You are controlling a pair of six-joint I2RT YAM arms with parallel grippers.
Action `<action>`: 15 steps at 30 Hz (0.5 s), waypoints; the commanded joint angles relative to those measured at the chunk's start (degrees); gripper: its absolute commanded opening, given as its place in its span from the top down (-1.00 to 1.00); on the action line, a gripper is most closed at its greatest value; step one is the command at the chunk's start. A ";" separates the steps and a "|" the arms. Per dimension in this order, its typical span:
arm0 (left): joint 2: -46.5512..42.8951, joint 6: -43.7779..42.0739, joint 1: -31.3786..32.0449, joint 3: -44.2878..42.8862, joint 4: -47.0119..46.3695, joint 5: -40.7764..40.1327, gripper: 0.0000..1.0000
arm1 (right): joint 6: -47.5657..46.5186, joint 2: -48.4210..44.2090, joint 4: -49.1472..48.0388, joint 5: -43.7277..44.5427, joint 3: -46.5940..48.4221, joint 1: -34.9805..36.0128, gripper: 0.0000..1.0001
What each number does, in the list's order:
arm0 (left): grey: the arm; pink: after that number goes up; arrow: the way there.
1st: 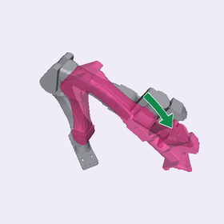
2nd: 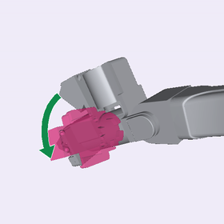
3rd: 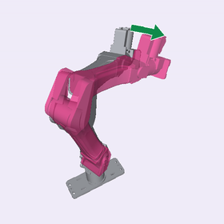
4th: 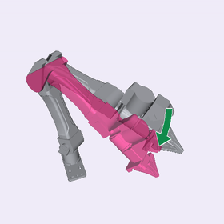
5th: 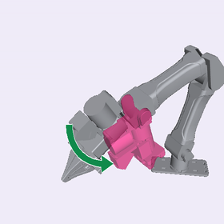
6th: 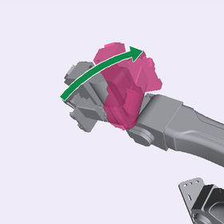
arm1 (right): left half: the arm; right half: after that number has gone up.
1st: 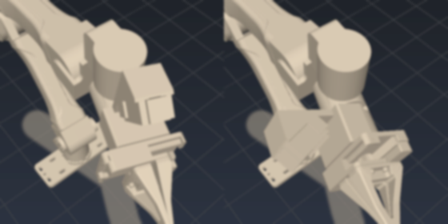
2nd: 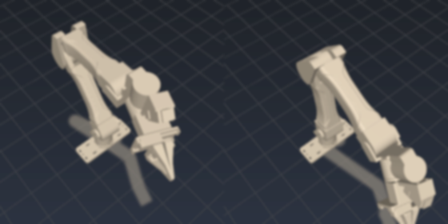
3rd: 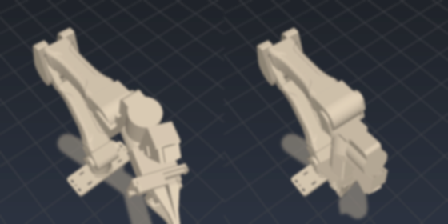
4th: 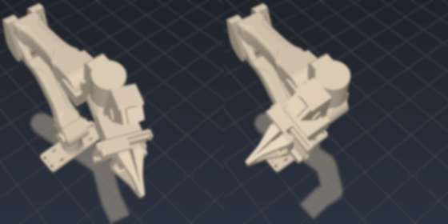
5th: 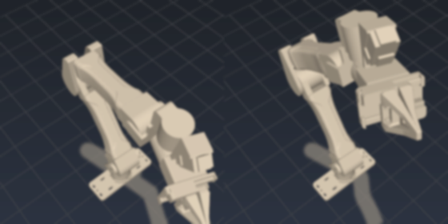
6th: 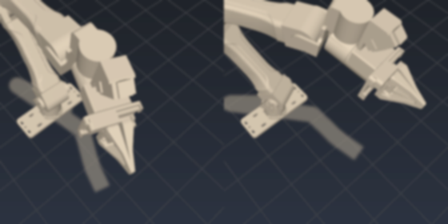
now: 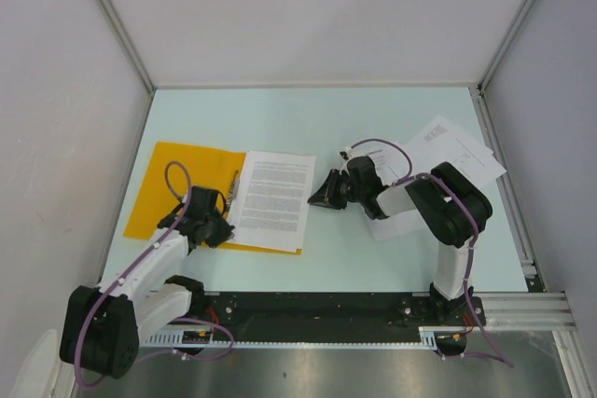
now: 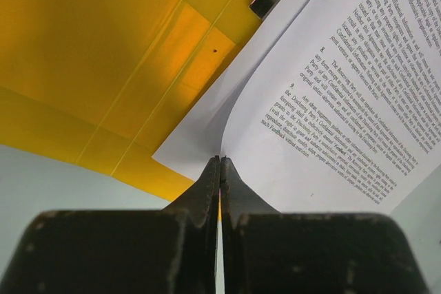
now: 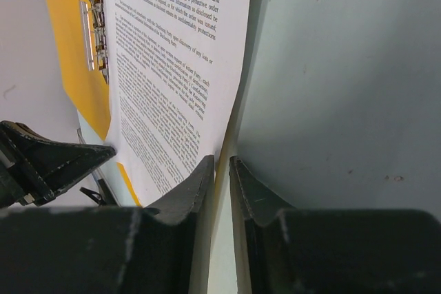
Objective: Put the files into the folder
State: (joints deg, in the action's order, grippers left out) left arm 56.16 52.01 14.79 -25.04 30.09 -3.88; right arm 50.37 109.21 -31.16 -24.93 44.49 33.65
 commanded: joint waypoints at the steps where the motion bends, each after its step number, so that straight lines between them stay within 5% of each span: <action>1: -1.05 -0.95 -0.81 0.51 0.94 -1.04 1.00 | -0.45 1.18 -1.80 -0.82 1.56 0.36 0.61; 15: -0.97 -2.52 -3.01 0.08 0.41 -1.39 1.00 | -0.10 1.71 -1.89 -1.70 2.71 0.36 0.63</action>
State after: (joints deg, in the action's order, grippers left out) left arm 56.16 51.27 12.86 -24.32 30.76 -4.38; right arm 50.59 110.39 -31.79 -26.09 45.45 33.67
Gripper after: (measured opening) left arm 0.005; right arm 0.191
